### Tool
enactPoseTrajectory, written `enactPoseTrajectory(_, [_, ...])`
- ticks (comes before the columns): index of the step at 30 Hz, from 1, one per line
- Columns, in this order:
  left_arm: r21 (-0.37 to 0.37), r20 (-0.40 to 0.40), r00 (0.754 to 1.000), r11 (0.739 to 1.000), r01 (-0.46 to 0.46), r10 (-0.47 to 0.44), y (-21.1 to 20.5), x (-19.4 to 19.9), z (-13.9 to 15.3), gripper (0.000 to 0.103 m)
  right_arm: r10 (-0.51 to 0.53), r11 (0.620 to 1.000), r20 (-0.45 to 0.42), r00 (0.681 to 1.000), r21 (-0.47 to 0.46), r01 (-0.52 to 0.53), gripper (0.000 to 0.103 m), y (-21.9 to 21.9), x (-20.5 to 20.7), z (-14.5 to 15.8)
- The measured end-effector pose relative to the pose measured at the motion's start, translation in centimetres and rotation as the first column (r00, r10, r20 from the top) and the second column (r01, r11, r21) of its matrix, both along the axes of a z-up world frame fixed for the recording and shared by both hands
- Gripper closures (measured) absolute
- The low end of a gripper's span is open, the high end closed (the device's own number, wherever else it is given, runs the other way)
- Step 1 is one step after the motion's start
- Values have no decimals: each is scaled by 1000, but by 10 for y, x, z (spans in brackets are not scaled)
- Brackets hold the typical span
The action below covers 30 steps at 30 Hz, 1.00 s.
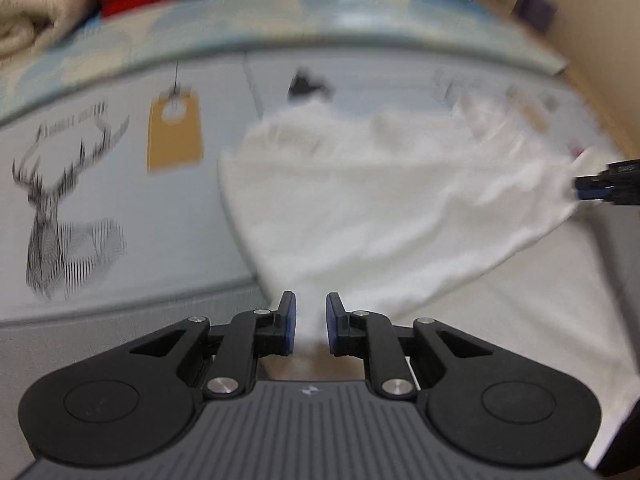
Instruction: Fold small clothes
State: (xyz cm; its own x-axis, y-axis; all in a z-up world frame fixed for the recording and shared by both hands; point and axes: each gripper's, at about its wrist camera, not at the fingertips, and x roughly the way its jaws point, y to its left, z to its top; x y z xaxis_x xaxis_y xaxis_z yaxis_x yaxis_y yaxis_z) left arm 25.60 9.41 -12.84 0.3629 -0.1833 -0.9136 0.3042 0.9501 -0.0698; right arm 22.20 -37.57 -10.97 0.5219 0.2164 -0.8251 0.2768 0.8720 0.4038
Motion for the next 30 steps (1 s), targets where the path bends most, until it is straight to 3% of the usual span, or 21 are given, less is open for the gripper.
enactPoseTrajectory(2, [130,-93,996,992,-5,17,-2,3,-24,85,-5,999,-128,992,-46,-1,75,5,4,-22])
enactPoseTrajectory(3, [158,-131,991,987,-15,36,1,6,-31,85,-12,998,-180,984,-71,-1,76,5,4,-31])
enactPoseTrajectory(4, [137,-137,989,990,-36,55,5,9,-28,85,-19,997,-186,982,-81,4,76,3,3,-31])
enactPoseTrajectory(6, [90,-73,993,992,-90,96,14,15,-9,85,-34,998,-143,989,-62,25,74,0,3,-19])
enactPoseTrajectory(8, [11,3,989,989,-147,147,20,24,9,83,-11,998,-48,999,-62,8,71,4,2,-1])
enactPoseTrajectory(10, [-41,48,972,973,-226,228,23,36,15,68,25,998,10,1000,-64,-24,60,12,1,7])
enactPoseTrajectory(12, [-54,82,955,958,-280,284,20,48,13,66,27,997,15,1000,-78,-26,58,17,3,6])
enactPoseTrajectory(18, [-110,86,928,929,-353,362,16,77,-10,66,16,997,-14,1000,-79,-17,58,20,8,-1])
enactPoseTrajectory(19, [-115,76,931,931,-347,356,16,79,-16,83,18,997,-13,1000,-80,-19,58,21,8,-1])
enactPoseTrajectory(20, [-107,69,939,938,-329,337,18,81,-20,101,23,997,-13,1000,-76,-23,58,22,7,-2])
enactPoseTrajectory(21, [-87,95,941,944,-318,326,20,84,-18,100,31,997,-14,999,-70,-32,58,23,8,-2])
enactPoseTrajectory(24, [-86,159,899,913,-399,408,42,83,-8,100,55,996,-13,998,-72,-56,58,27,7,-2])
enactPoseTrajectory(25, [-84,159,897,911,-404,413,44,83,-7,99,59,995,-15,998,-74,-60,58,27,8,-3])
enactPoseTrajectory(27, [-45,135,912,922,-386,388,42,82,-8,96,67,995,-18,998,-74,-68,58,27,9,-4])
enactPoseTrajectory(30, [36,141,921,927,-373,364,36,75,2,82,72,994,-24,997,-77,-74,58,28,13,-8])
